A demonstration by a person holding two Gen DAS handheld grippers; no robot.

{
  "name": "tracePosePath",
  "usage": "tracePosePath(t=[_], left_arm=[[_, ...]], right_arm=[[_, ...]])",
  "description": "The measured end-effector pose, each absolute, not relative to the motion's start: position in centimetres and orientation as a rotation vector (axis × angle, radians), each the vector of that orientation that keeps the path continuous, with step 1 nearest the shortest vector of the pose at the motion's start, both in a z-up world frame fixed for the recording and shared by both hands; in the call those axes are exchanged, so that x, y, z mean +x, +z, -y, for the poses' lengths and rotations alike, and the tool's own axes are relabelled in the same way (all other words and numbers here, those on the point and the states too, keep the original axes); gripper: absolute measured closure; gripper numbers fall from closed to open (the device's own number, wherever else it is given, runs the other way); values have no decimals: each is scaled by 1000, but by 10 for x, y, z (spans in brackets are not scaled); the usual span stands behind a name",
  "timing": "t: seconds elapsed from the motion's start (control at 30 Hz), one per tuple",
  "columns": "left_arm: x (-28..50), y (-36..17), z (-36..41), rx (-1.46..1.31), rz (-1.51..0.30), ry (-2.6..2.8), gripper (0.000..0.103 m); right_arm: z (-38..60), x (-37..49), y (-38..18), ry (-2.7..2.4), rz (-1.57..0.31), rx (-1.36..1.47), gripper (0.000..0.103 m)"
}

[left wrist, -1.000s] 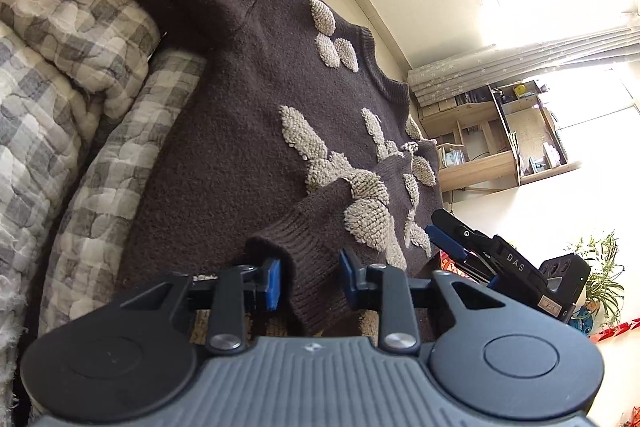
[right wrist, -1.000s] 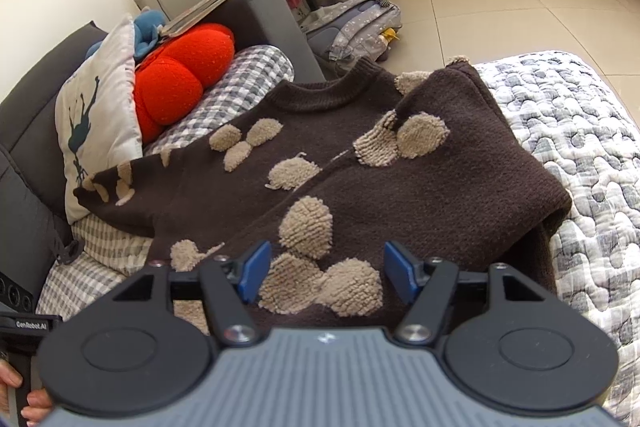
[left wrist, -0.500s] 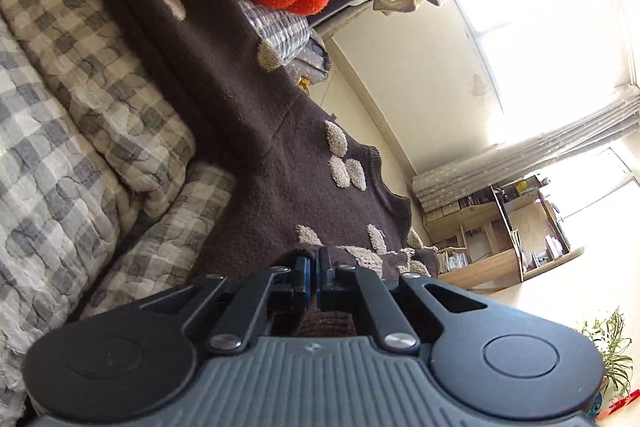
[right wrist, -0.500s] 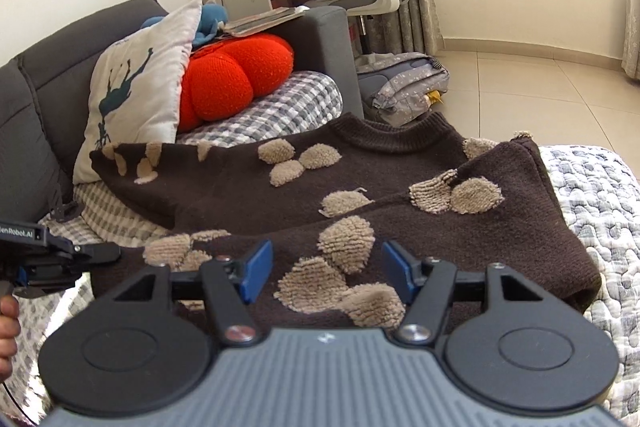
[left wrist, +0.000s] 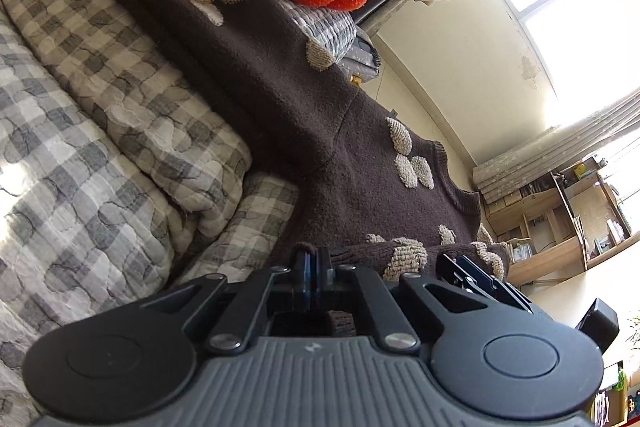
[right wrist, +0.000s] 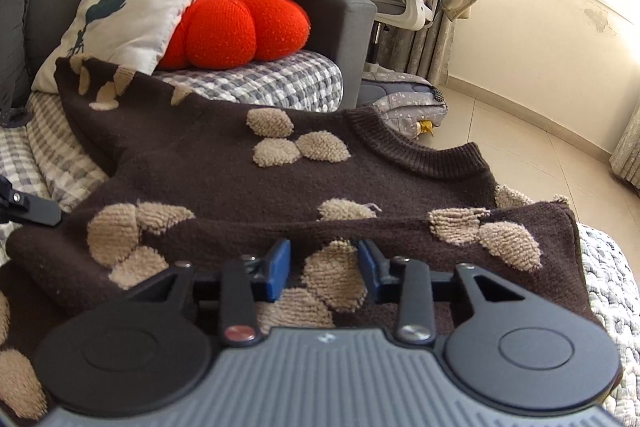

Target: Fold clothes

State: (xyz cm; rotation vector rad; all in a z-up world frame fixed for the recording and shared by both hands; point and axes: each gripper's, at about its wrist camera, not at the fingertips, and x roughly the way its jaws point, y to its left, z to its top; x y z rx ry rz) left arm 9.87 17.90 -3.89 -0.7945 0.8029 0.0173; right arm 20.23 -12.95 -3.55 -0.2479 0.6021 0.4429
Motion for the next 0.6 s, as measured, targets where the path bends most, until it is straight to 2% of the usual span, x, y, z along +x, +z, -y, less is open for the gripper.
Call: tracePosePath(t=[0.27,0.33,0.37,0.5,0.53,0.6], left_arm=[[86,-10,-180,-659,-790,98,89],[85,-3,-177,-632,-764,76,73],[84,1,-173,-620,-747,62,72],[90,9,-152,-556,-717,-49,72],[94,10,-144,-531,-714,-80,76],[106,10,-122,-467,-710,-147,78]], right_arm=[[126,219,-27,456,-581,-220,64],[141,218,-16,455,-572,-169,56],[150,217,-11,442,-560,-158,52],[193,214,5,346,-511,-154,53],[204,217,6,316,-509,-149,54],[223,225,4,257,-520,-133,54]])
